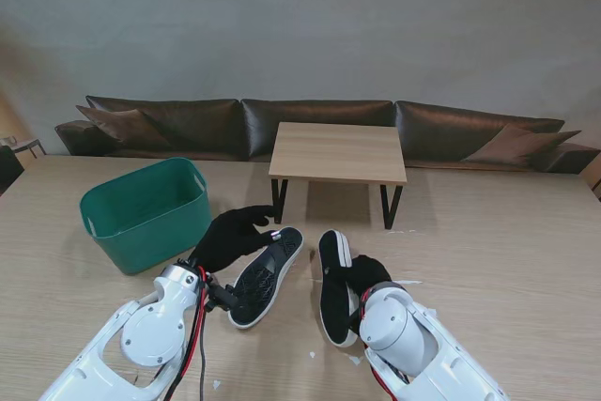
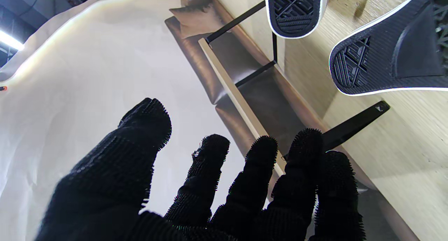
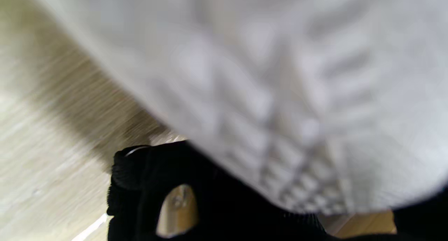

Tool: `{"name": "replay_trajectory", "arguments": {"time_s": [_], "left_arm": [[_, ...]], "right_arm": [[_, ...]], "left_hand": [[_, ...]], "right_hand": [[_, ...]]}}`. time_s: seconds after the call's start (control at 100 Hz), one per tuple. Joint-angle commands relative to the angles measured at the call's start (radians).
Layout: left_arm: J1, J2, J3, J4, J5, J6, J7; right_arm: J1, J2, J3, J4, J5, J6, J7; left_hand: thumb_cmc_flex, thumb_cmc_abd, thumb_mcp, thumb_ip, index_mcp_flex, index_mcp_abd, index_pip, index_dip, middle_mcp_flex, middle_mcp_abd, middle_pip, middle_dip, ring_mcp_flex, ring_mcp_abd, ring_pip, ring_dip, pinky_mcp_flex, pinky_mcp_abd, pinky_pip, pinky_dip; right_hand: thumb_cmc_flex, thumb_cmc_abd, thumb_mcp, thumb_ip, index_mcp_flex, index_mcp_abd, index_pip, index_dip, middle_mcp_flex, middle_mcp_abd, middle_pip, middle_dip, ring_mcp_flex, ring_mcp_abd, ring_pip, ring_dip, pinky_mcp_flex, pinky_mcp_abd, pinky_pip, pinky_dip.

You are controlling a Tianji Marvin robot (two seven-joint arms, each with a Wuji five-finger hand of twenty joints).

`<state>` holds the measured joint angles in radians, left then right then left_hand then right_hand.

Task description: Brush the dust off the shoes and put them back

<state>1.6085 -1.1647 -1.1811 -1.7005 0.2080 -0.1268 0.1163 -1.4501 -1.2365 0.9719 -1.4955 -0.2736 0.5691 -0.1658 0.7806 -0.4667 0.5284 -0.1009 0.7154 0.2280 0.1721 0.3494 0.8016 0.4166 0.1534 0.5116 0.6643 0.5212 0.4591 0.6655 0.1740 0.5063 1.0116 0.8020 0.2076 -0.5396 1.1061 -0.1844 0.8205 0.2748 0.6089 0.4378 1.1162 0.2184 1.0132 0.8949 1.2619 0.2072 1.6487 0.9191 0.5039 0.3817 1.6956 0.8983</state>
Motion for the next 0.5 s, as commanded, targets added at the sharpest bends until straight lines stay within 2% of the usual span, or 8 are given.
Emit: {"name": "replay_trajectory", "arguments": {"time_s": [0.0, 0.11, 0.28, 0.49], "left_arm": [[0.004, -0.002, -0.003, -0.007, -0.006, 0.004, -0.023], [0.004, -0.001, -0.003, -0.008, -0.01, 0.005, -0.028], [0.005, 0.0, -0.004, -0.009, -0.015, 0.007, -0.034], [0.006, 0.003, -0.006, -0.01, -0.02, 0.007, -0.046]], "right_arm": [[0.005, 0.003, -0.003, -0.001, 0.008, 0.013, 0.013], [0.016, 0.014, -0.016, -0.003, -0.017, 0.042, 0.044], [0.034, 0.031, -0.039, -0.004, -0.078, 0.075, 0.083], [0.063, 0.069, -0.077, -0.013, -0.184, 0.1, 0.166]], "left_hand": [[0.008, 0.042, -0.022, 0.021, 0.011, -0.012, 0.006, 0.009, 0.008, 0.009, 0.006, 0.001, -0.011, 0.024, 0.025, 0.007, 0.003, -0.021, -0.025, 0.014], [0.009, 0.046, -0.026, 0.021, 0.017, -0.01, 0.009, 0.01, 0.011, 0.01, 0.008, 0.004, -0.009, 0.024, 0.027, 0.008, 0.003, -0.021, -0.026, 0.014], [0.01, 0.053, -0.033, 0.022, 0.023, -0.008, 0.012, 0.012, 0.016, 0.013, 0.011, 0.009, -0.007, 0.026, 0.029, 0.009, 0.005, -0.02, -0.025, 0.016], [0.011, 0.063, -0.044, 0.022, 0.025, -0.008, 0.012, 0.014, 0.024, 0.016, 0.015, 0.017, -0.003, 0.028, 0.032, 0.011, 0.006, -0.018, -0.024, 0.017]], "right_hand": [[-0.003, 0.036, 0.022, 0.068, -0.035, -0.059, 0.008, -0.025, 0.011, -0.036, 0.038, 0.027, 0.041, -0.026, 0.068, 0.016, 0.346, -0.033, 0.119, 0.023], [-0.03, 0.043, -0.032, 0.07, -0.081, -0.054, 0.005, -0.047, -0.024, -0.039, 0.021, 0.028, 0.041, -0.021, 0.043, 0.006, 0.317, -0.039, 0.11, 0.019], [-0.055, 0.041, -0.108, 0.077, -0.12, -0.048, 0.028, -0.08, -0.018, -0.056, 0.066, 0.057, 0.042, -0.037, 0.05, 0.004, 0.312, -0.051, 0.097, 0.01], [-0.083, 0.075, -0.188, 0.091, -0.183, -0.064, 0.037, -0.112, -0.075, -0.084, 0.065, 0.073, 0.045, -0.067, 0.008, -0.021, 0.259, -0.086, 0.046, -0.008]]}}
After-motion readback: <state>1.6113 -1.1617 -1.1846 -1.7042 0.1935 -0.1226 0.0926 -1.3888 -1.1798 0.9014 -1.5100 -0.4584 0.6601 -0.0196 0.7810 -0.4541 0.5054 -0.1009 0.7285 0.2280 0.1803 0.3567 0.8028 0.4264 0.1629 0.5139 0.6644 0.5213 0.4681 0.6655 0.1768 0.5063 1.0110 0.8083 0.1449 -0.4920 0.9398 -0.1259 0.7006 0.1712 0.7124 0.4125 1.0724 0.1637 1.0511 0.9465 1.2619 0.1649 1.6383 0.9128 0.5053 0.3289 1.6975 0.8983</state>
